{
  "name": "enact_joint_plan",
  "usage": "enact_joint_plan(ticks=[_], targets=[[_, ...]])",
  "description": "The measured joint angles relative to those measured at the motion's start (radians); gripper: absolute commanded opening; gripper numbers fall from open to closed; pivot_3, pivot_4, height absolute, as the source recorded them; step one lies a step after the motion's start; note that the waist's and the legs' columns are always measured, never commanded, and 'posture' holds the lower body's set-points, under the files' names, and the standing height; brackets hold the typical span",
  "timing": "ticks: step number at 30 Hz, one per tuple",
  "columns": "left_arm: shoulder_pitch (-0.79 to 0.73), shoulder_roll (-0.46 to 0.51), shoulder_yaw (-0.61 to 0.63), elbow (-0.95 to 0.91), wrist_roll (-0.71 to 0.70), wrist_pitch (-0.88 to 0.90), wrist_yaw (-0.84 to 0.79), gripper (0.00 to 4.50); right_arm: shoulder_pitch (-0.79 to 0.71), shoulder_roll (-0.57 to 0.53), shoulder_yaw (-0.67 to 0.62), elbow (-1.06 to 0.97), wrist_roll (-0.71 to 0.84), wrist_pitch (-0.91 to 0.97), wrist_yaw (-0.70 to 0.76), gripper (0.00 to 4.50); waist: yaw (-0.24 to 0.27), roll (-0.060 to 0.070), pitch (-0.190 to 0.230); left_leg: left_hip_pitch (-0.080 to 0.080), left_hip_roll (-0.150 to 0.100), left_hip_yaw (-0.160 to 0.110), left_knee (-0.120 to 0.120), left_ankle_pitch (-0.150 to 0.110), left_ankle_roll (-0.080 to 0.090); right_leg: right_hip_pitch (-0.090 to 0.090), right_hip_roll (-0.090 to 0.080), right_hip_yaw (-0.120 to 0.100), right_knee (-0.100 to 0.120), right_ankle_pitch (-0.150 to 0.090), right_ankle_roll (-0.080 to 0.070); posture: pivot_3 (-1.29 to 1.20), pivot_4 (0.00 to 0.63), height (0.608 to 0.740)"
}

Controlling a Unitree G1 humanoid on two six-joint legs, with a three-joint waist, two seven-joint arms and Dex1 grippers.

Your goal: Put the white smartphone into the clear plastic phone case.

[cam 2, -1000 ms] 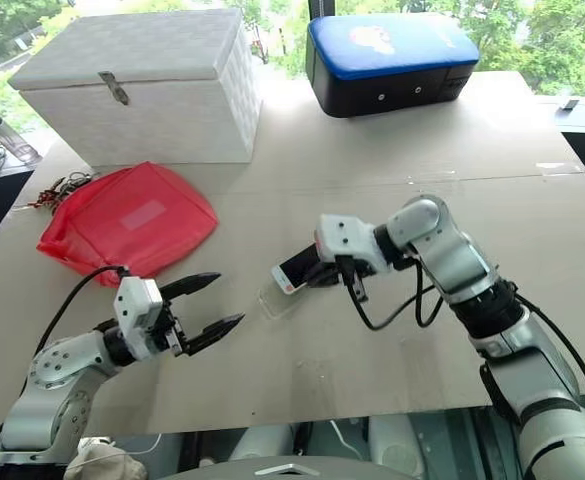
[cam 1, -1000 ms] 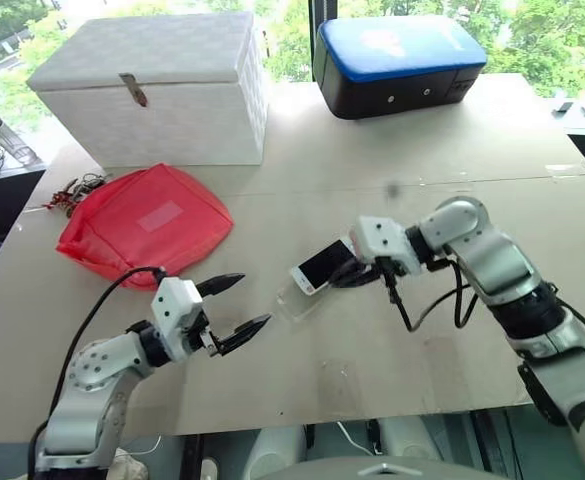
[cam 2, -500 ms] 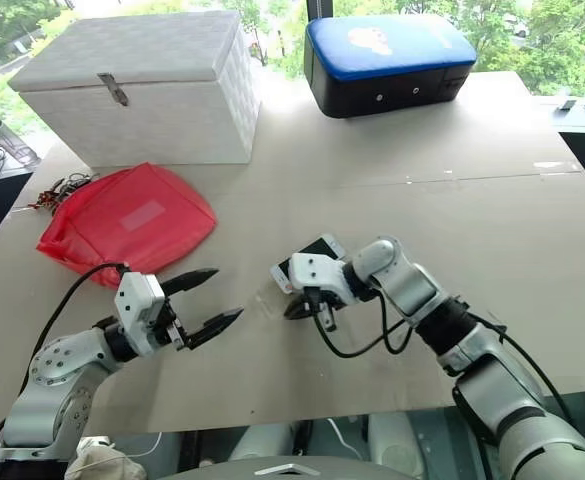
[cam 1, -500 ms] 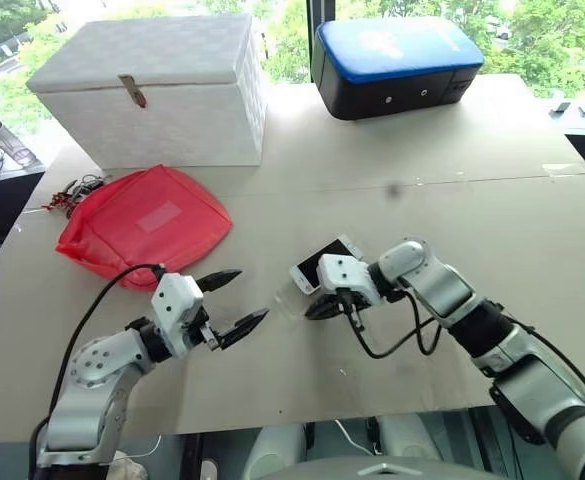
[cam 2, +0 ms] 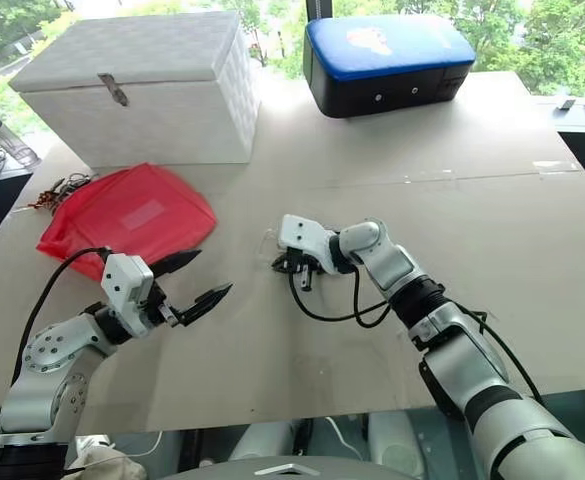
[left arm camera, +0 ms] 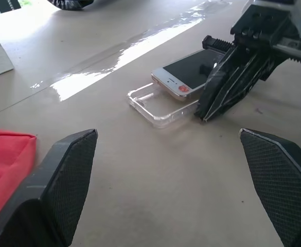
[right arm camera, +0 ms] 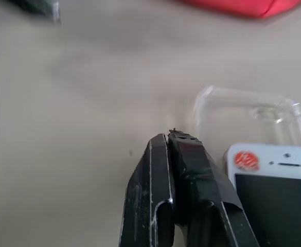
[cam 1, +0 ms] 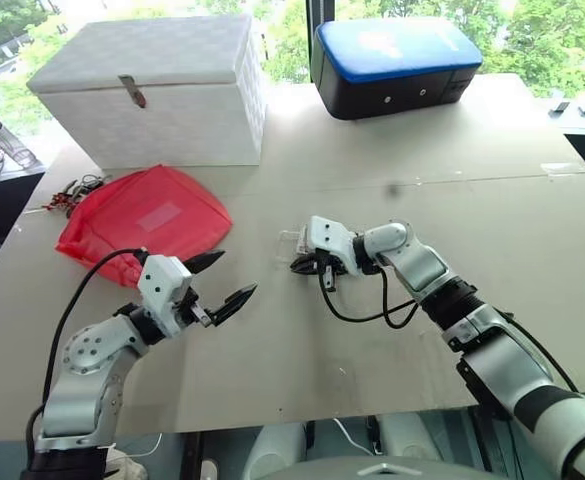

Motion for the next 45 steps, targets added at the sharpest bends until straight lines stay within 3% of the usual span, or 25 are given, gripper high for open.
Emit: enact_joint_plan(ticks=[6, 12, 16, 24, 37, 45], targets=[[0.000, -0.010, -0.005, 0.001, 0.004, -0.008, 0.007, 4.50, -0.045, -0.023, -0.064, -0.120, 0.062, 0.127, -0.037, 0.09, 0.002, 0.000, 0.000, 0.000, 0.000, 0.000, 0.000, 0.000, 0.000, 0.000, 0.000, 0.000, 0.000, 0.000, 0.000, 0.00, 0.150, 0.740], [-0.003, -0.030, -0.029, 0.035, 0.029, -0.041, 0.005, 4.50, -0.239, -0.061, -0.074, 0.242, -0.103, -0.041, -0.242, 0.09, 0.005, 0.000, 0.000, 0.000, 0.000, 0.001, 0.000, 0.000, 0.000, -0.001, 0.000, 0.000, 0.000, 0.000, 0.000, 0.00, 0.150, 0.740], [-0.008, -0.036, -0.039, 0.037, 0.031, -0.048, 0.000, 4.50, -0.269, -0.062, -0.033, 0.442, -0.169, -0.175, -0.188, 0.09, -0.010, 0.000, 0.000, -0.001, 0.000, 0.002, -0.001, 0.000, 0.000, -0.002, -0.001, 0.001, 0.000, 0.000, 0.000, 0.00, 0.150, 0.740], [0.013, -0.036, -0.034, 0.045, 0.031, -0.069, -0.007, 4.50, -0.304, -0.042, -0.008, 0.586, -0.218, -0.303, -0.045, 0.09, -0.041, 0.000, 0.000, 0.000, 0.000, 0.002, -0.001, 0.000, 0.000, -0.002, 0.000, 0.002, 0.001, 0.000, 0.000, 0.00, 0.150, 0.740], [0.036, -0.017, -0.005, 0.043, -0.001, -0.068, -0.038, 4.50, -0.302, -0.044, -0.036, 0.580, -0.227, -0.311, -0.024, 0.09, -0.042, 0.000, 0.000, 0.000, 0.000, 0.002, 0.000, 0.000, 0.000, -0.002, 0.000, 0.002, 0.001, 0.000, 0.000, 0.00, 0.150, 0.740], [0.028, -0.015, -0.005, 0.061, -0.008, -0.066, -0.052, 4.50, -0.219, -0.067, -0.081, 0.281, -0.144, -0.165, 0.035, 0.09, -0.041, 0.000, 0.000, 0.000, 0.000, 0.002, 0.000, 0.000, 0.000, -0.001, 0.000, 0.001, 0.001, 0.000, 0.000, 0.00, 0.150, 0.740]])
